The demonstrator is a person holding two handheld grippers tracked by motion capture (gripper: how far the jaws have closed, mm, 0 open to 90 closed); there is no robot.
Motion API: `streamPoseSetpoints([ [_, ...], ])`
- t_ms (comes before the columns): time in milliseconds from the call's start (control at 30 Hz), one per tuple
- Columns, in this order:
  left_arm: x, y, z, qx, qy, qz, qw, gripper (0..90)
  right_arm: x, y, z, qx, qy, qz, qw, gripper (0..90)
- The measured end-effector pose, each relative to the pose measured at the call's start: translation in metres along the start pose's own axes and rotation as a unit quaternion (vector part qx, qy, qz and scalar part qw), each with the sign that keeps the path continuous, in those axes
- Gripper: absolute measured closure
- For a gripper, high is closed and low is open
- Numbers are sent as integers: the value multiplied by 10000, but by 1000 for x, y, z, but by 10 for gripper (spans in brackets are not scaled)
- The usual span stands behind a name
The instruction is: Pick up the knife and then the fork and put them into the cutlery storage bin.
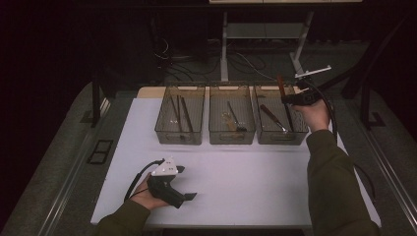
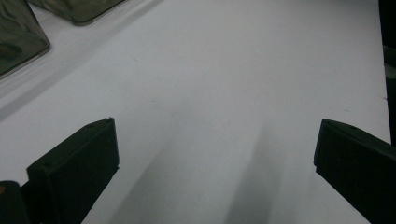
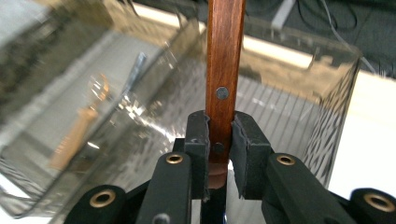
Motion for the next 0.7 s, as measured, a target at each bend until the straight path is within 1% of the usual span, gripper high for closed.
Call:
streamPoseSetpoints([
  [100, 0, 0, 0, -11, -6, -15, 10000, 0, 12, 4, -2, -44, 102, 284, 9995, 776],
  [133, 0, 0, 0, -8, -1, -15, 10000, 0, 15, 5, -1, -15, 130, 387, 9992, 776],
  [233, 0, 0, 0, 3, 7, -14, 10000, 0, 23, 7, -1, -3, 133, 554, 9984, 775],
  [300, 0, -1, 0, 59, 19, -9, 10000, 0, 28, 10, -1, 70, 145, 731, 9972, 773],
  [400, 0, -1, 0, 53, 16, -12, 10000, 0, 36, 15, -1, 32, 163, 954, 9953, 763],
  [533, 0, -1, 0, 48, 17, -11, 10000, 0, 39, 19, -2, 79, 68, 1051, 9944, 700],
  [600, 0, -1, 0, 56, 17, -4, 10000, 0, 38, 19, -1, 55, 61, 1004, 9949, 654],
  [700, 1, -1, 1, 58, 17, 7, 10000, 0, 33, 18, 3, -39, -21, 844, 9964, 604],
])
Point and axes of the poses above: each handheld gripper's, and its own axes: x roughly forward along the jaws, y roughly out of its underside, z roughly to its left, the point moved 3 cm from there along x, roughly forward along the jaws, and after that the axes turned 5 degrees about -y, right-handed, at the moved point
